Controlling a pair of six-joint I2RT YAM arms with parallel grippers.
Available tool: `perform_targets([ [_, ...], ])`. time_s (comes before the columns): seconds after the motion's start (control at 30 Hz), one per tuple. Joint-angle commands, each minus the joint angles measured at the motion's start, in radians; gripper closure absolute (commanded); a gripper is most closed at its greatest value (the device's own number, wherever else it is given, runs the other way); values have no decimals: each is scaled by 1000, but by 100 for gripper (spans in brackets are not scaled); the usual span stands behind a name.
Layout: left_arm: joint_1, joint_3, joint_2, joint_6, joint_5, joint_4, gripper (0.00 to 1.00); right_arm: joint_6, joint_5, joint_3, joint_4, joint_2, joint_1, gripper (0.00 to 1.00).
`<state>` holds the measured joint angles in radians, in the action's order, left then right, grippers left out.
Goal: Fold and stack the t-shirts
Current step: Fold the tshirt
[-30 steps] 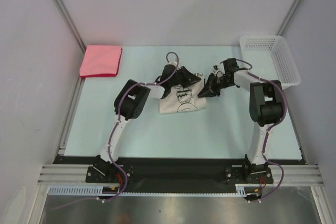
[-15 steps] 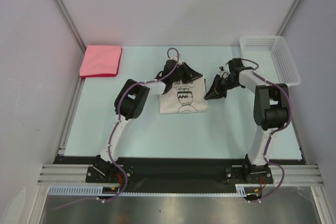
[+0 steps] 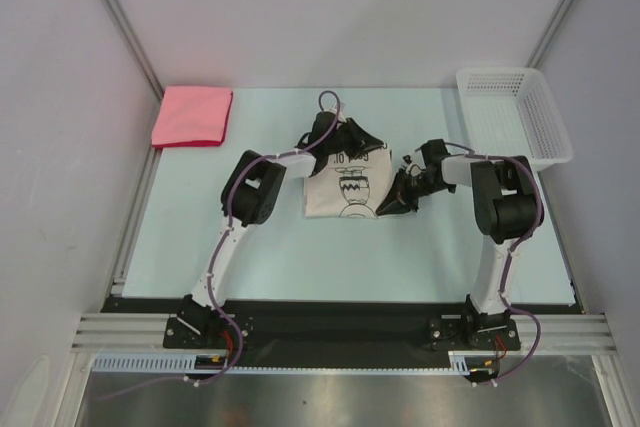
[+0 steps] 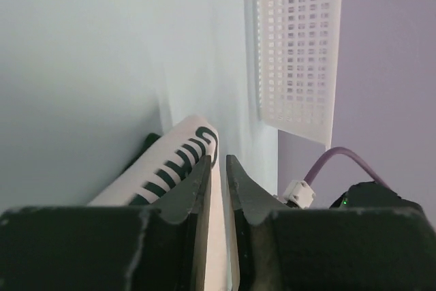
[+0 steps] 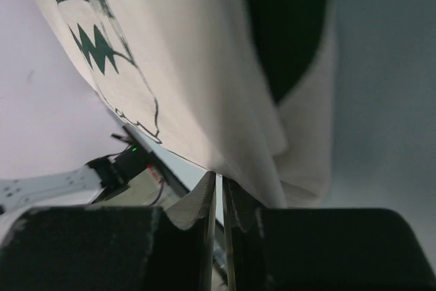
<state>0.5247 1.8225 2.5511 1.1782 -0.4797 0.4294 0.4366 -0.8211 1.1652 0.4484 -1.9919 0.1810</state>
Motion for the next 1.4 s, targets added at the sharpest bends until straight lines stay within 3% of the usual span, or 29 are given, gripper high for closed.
perform_targets([
  [0.0,-9,40,43,34,-19,43,81,-16,-46,-38,-89,5,-47,86],
  [0.13,-18,64,32,9,-26,16,80,-50,-47,-56,-8,106,-66,87],
  [0.33,-40,58,-201,-205,-14,-213,71,-26,-59,-13,53,234,-77,85],
  [0.5,-75,-208,-473,-301,-25,-245,66,20,-75,43,-29,127,-71,85],
  [0.8,-78,-693,-651,-344,-140,-149,63,21,-85,296,-77,-126,-67,85],
  [1.07,-89,-876,-628,-356,-200,-38,65,17,-92,338,-94,-180,-54,85],
  [1.2,-120,-980,-660,-361,-206,12,65,40,-87,399,-164,-283,-75,85],
  [1.37,-170,-939,-706,-468,-230,-87,64,100,-93,527,-200,-387,-109,85],
])
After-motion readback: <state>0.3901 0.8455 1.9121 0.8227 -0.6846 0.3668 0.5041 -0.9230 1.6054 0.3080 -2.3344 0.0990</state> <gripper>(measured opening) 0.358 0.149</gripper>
